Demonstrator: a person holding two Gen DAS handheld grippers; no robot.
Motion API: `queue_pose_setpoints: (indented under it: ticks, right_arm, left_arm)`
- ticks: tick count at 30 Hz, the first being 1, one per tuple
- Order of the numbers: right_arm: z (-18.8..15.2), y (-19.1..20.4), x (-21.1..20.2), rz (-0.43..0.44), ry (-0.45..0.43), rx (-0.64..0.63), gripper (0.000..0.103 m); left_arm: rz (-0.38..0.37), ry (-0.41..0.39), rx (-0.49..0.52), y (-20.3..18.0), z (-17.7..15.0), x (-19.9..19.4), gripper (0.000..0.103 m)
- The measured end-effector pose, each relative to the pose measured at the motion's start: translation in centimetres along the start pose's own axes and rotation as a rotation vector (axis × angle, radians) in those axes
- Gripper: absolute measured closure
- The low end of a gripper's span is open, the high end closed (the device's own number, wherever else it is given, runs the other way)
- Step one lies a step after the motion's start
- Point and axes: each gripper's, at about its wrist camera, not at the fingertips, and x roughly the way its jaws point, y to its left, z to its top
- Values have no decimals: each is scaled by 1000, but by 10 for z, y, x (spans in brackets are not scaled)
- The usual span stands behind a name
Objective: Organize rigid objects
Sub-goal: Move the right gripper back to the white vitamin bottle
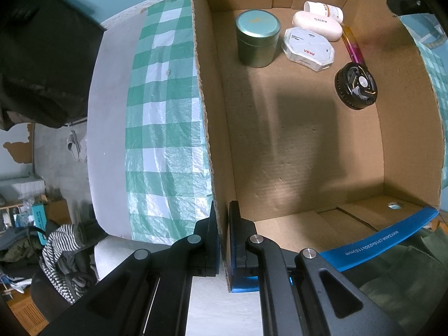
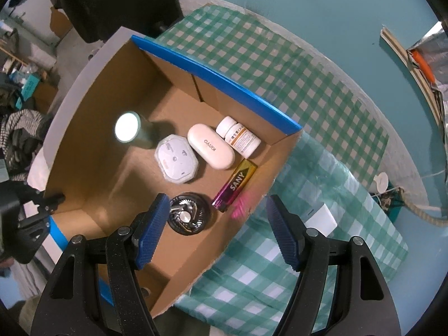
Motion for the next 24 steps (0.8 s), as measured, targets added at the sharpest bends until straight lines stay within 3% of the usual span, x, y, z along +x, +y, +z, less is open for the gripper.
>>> queue_pose_setpoints:
  ticks: [16,24]
  right_arm:
    - [-17,-22,-29,12,-35,57,30]
    - [-36,-61,-38,14,-29,163,30]
  left_arm:
    - [3,1,5,-1,1,0,98]
    - [3,-1,6,-1,1,0,98]
